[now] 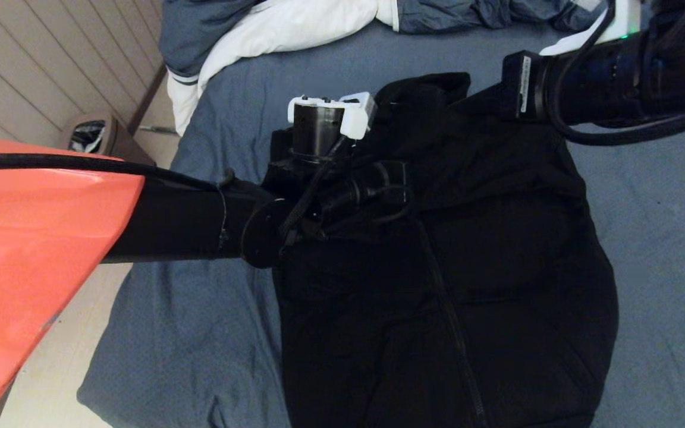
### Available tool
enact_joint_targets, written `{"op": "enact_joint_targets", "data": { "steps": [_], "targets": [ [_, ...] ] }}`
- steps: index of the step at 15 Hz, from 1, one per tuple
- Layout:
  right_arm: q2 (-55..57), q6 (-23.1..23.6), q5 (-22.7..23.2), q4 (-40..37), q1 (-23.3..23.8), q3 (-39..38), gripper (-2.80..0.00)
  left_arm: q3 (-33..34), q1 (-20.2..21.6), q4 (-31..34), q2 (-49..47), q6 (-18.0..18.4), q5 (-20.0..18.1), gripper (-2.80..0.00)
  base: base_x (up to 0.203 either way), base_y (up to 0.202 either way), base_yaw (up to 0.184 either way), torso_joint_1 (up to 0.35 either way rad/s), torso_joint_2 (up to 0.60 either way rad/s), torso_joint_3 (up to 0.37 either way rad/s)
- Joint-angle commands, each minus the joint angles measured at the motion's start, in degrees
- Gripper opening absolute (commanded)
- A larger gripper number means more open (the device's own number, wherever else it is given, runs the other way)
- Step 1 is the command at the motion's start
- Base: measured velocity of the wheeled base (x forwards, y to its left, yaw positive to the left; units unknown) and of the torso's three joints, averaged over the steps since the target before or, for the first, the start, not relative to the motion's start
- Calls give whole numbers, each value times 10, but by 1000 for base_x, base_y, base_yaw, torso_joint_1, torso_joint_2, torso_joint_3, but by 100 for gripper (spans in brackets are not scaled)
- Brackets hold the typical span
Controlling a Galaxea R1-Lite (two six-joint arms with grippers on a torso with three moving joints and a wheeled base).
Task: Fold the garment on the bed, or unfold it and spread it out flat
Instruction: Unfold the black sweatshirt
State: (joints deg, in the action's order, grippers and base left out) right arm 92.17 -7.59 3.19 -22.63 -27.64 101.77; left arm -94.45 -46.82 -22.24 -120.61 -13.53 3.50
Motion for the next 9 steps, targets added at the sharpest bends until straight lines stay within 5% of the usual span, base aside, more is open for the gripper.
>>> {"op": "enact_joint_targets", "data": {
  "steps": [1,5,9],
  "targets": [
    [-5,5,1,-1,2,-5,0,3,-1,-3,-3,-1,0,-280,0,0,0,0,0,0],
    [-30,8,-1,-3,7,-1,0,-17,13,1,-6,0,1,-280,0,0,0,0,0,0],
    [-73,13,0,-5,47,-37,0,-71,111,19,4,4,2,-280,0,0,0,0,0,0]
  ]
}}
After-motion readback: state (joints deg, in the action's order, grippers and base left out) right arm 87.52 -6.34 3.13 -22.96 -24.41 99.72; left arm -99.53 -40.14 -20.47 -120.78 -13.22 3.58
